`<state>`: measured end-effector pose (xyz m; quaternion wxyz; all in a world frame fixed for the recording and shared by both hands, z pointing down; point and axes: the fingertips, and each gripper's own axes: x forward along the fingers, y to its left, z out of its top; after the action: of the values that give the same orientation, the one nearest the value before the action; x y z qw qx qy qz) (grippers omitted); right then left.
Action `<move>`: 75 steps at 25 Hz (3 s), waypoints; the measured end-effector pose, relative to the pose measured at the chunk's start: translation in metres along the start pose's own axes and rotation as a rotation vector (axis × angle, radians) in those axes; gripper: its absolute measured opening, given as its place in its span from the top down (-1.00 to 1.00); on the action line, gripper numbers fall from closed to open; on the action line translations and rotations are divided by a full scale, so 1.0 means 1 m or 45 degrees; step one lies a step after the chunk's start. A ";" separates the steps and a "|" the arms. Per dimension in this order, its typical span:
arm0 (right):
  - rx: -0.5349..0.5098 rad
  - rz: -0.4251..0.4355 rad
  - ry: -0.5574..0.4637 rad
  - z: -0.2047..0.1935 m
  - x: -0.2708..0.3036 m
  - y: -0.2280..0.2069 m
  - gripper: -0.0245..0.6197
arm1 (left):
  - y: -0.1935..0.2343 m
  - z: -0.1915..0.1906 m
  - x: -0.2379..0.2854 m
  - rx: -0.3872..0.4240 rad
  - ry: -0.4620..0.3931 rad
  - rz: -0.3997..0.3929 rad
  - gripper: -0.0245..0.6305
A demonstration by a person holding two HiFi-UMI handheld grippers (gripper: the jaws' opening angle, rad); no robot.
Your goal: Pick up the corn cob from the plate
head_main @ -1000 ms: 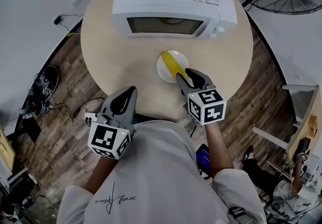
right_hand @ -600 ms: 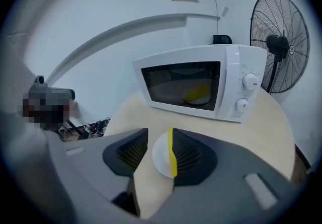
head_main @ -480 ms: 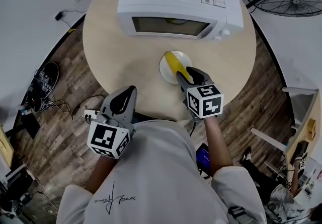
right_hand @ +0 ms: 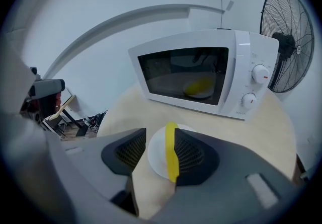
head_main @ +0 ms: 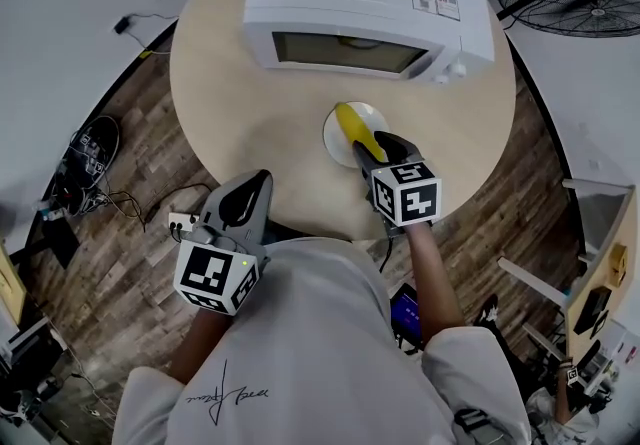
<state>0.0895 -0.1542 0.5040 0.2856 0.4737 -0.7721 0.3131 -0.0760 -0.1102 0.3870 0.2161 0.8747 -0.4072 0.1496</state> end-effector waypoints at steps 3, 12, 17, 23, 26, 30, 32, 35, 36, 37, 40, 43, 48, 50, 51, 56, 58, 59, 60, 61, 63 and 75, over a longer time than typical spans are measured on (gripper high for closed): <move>-0.001 -0.008 0.018 -0.001 0.007 -0.005 0.33 | 0.003 0.001 -0.001 -0.003 0.000 0.008 0.93; -0.020 -0.012 0.105 -0.010 0.026 -0.014 0.28 | 0.008 -0.003 0.000 -0.007 0.013 0.017 0.93; -0.037 -0.018 0.156 -0.018 0.034 -0.019 0.28 | 0.012 -0.004 -0.001 -0.014 0.016 0.031 0.93; -0.044 -0.017 0.204 -0.026 0.044 -0.022 0.23 | 0.015 -0.007 -0.001 -0.025 0.023 0.040 0.93; -0.049 -0.015 0.230 -0.030 0.050 -0.024 0.20 | 0.016 -0.008 0.000 -0.030 0.024 0.042 0.93; -0.054 -0.017 0.254 -0.033 0.056 -0.025 0.18 | 0.018 -0.008 0.000 -0.034 0.028 0.049 0.93; -0.055 -0.019 0.262 -0.034 0.058 -0.026 0.18 | 0.020 -0.008 0.000 -0.037 0.029 0.054 0.93; -0.061 -0.023 0.283 -0.036 0.063 -0.027 0.16 | 0.023 -0.009 0.000 -0.042 0.033 0.061 0.93; -0.066 -0.023 0.292 -0.038 0.065 -0.027 0.15 | 0.024 -0.009 0.000 -0.044 0.034 0.062 0.93; -0.072 -0.025 0.300 -0.039 0.067 -0.028 0.14 | 0.024 -0.010 0.001 -0.046 0.036 0.063 0.93; -0.082 -0.035 0.327 -0.042 0.070 -0.031 0.12 | 0.026 -0.010 0.002 -0.054 0.039 0.067 0.93; -0.086 -0.042 0.349 -0.045 0.074 -0.035 0.11 | 0.028 -0.011 0.002 -0.062 0.041 0.071 0.93; -0.086 -0.031 0.370 -0.050 0.082 -0.035 0.09 | 0.030 -0.011 0.005 -0.069 0.043 0.067 0.93; -0.084 -0.031 0.384 -0.052 0.084 -0.034 0.08 | 0.030 -0.011 0.006 -0.071 0.046 0.064 0.93; -0.085 -0.033 0.393 -0.053 0.085 -0.034 0.07 | 0.030 -0.012 0.006 -0.072 0.047 0.063 0.93; -0.099 -0.041 0.410 -0.054 0.091 -0.035 0.06 | 0.031 -0.014 0.004 -0.064 0.056 0.072 0.93; -0.107 -0.049 0.418 -0.054 0.094 -0.037 0.06 | 0.031 -0.015 0.004 -0.058 0.064 0.073 0.93; -0.113 -0.052 0.424 -0.055 0.095 -0.037 0.06 | 0.031 -0.016 0.004 -0.061 0.067 0.069 0.93; -0.118 -0.053 0.430 -0.056 0.097 -0.038 0.06 | 0.031 -0.017 0.005 -0.067 0.071 0.066 0.93; -0.122 -0.053 0.435 -0.057 0.098 -0.038 0.06 | 0.030 -0.018 0.005 -0.071 0.074 0.063 0.93; -0.125 -0.050 0.438 -0.058 0.100 -0.038 0.05 | 0.030 -0.019 0.006 -0.077 0.078 0.061 0.93; -0.155 -0.072 0.461 -0.060 0.109 -0.039 0.03 | 0.032 -0.020 0.006 -0.088 0.082 0.056 0.93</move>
<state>0.0914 -0.1832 0.6307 0.4567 0.4127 -0.7120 0.3377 -0.0984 -0.1224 0.4151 0.2559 0.8523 -0.4239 0.1684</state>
